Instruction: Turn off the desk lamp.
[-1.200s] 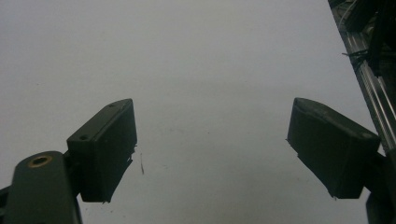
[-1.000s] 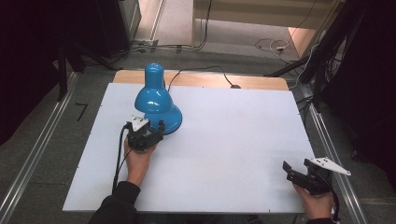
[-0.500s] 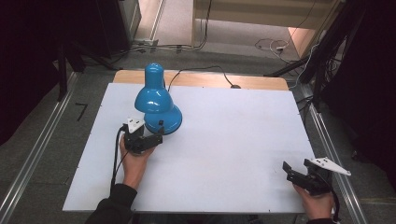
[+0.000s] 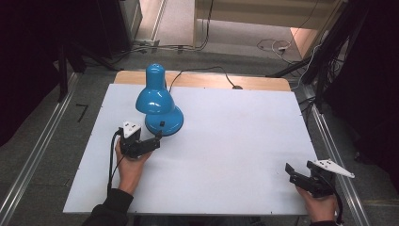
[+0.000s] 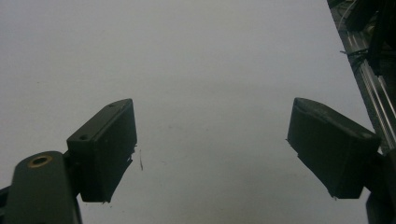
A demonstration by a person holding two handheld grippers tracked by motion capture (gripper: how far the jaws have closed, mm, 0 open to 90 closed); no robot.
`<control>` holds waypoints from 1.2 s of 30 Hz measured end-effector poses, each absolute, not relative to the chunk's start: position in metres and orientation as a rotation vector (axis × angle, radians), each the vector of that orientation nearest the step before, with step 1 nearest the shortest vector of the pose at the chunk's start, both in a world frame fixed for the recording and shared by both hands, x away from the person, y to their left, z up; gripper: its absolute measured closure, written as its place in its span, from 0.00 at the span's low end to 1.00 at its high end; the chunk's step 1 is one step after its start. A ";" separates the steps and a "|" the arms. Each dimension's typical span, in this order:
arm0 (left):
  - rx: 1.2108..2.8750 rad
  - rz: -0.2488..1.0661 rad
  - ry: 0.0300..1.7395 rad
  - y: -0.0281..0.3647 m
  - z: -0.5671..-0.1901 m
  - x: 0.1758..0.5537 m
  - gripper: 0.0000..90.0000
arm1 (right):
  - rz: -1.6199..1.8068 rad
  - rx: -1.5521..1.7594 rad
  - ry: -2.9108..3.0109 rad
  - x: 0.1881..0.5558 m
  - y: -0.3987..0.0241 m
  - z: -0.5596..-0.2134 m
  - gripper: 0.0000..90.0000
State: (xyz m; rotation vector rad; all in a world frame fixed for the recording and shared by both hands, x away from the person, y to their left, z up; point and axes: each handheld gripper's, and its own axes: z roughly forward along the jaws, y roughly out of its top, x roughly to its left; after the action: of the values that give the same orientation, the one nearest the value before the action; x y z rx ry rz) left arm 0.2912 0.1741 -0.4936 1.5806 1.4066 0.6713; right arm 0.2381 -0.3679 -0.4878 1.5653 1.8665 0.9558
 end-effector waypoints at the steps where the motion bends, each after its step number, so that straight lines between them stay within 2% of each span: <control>1: 1.575 0.671 1.409 0.175 -0.493 0.291 0.18 | 0.956 1.564 1.867 0.238 -0.367 -0.488 0.16; 36: 1.587 0.647 1.412 0.189 -0.486 0.268 0.18 | 0.960 1.571 1.859 0.237 -0.369 -0.487 0.16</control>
State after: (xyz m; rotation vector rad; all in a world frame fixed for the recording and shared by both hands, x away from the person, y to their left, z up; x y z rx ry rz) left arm 0.2681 0.1890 -0.4859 1.5874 1.4116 0.6465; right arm 0.2370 -0.3693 -0.4871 1.5711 1.8594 0.9600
